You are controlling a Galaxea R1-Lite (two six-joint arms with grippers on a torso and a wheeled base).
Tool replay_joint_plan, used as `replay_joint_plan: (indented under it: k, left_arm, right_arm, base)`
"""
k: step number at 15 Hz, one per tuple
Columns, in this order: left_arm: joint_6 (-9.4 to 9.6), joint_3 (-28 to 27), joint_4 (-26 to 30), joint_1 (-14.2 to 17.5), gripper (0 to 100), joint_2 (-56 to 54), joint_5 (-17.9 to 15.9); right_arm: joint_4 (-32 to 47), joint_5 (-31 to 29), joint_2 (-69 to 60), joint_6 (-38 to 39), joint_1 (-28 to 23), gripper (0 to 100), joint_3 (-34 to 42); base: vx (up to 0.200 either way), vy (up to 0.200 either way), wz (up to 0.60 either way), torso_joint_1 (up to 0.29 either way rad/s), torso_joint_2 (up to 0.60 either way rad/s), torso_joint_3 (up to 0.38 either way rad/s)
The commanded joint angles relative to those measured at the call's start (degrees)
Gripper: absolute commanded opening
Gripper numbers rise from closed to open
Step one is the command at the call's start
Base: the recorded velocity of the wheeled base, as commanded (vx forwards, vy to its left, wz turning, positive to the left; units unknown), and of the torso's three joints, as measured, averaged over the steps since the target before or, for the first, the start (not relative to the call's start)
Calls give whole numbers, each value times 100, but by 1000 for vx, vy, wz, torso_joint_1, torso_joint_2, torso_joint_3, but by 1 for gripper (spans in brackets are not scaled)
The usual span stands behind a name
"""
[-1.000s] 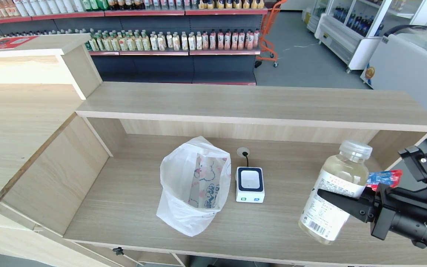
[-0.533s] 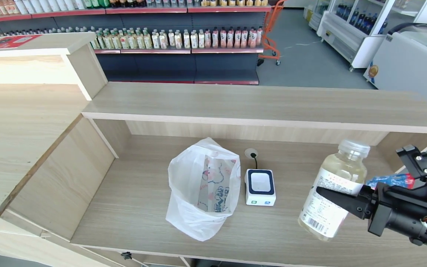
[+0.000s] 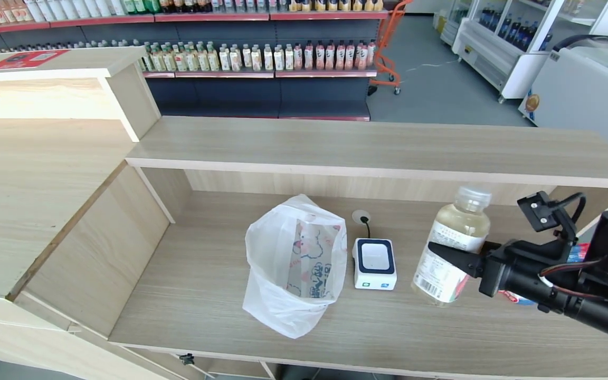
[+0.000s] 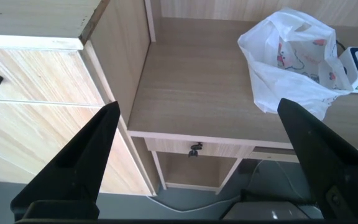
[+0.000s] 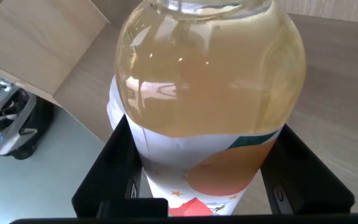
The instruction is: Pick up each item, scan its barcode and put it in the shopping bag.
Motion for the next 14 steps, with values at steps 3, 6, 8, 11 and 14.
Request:
replay_joint_plan:
  k: [3, 6, 8, 11, 14]
  left_arm:
    - [0, -4, 0, -2, 100, -1, 4]
    - [0, 5, 0, -2, 100, -1, 4]
    - [0, 5, 0, -2, 100, -1, 4]
    - [0, -4, 0, -2, 100, -1, 4]
    - [0, 5, 0, -2, 100, -1, 4]
  right_arm:
    - [-435, -401, 1515, -462, 129, 0, -429]
    - [-831, -348, 2227, -576, 384, 0, -666]
    - [-839, -348, 2569, -664, 621, 0, -1167]
    - [-848, -357, 3211, -1060, 999, 0, -2125]
    - [-848, -348, 3861, -1209, 1324, 0, -2934]
  base:
    - [0, 0, 0, 0, 0, 0]
    - [0, 0, 0, 0, 0, 0]
    - [0, 0, 0, 0, 0, 0]
    - [0, 0, 0, 0, 0, 0]
    - [0, 0, 0, 0, 0, 0]
